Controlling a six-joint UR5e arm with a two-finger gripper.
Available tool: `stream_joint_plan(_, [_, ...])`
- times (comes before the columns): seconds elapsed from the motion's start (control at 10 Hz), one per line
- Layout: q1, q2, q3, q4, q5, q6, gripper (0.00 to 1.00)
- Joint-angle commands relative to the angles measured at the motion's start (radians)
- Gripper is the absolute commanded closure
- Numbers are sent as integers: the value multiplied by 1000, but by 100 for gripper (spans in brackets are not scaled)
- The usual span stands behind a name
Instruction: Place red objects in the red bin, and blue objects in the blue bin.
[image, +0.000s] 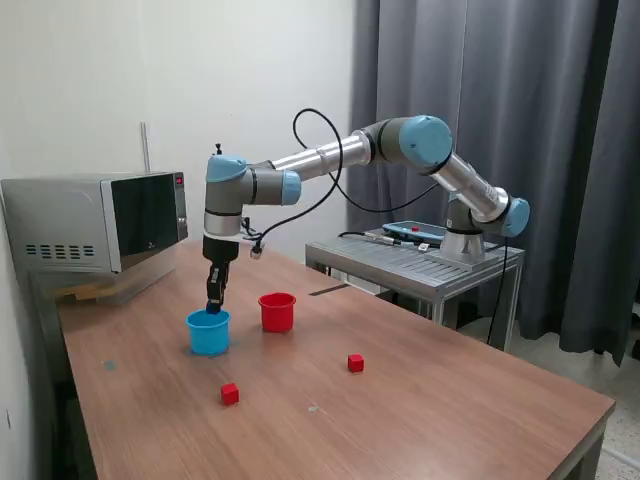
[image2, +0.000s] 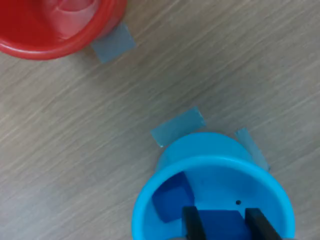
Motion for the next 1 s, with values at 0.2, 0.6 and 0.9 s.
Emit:
stream_joint_plan(0.2, [2, 0, 6, -2, 2, 0, 100])
stream_joint_plan(0.6, [2, 0, 4, -3, 2, -2, 0])
stream_joint_plan(0.9, [2, 0, 4, -5, 3, -5, 0])
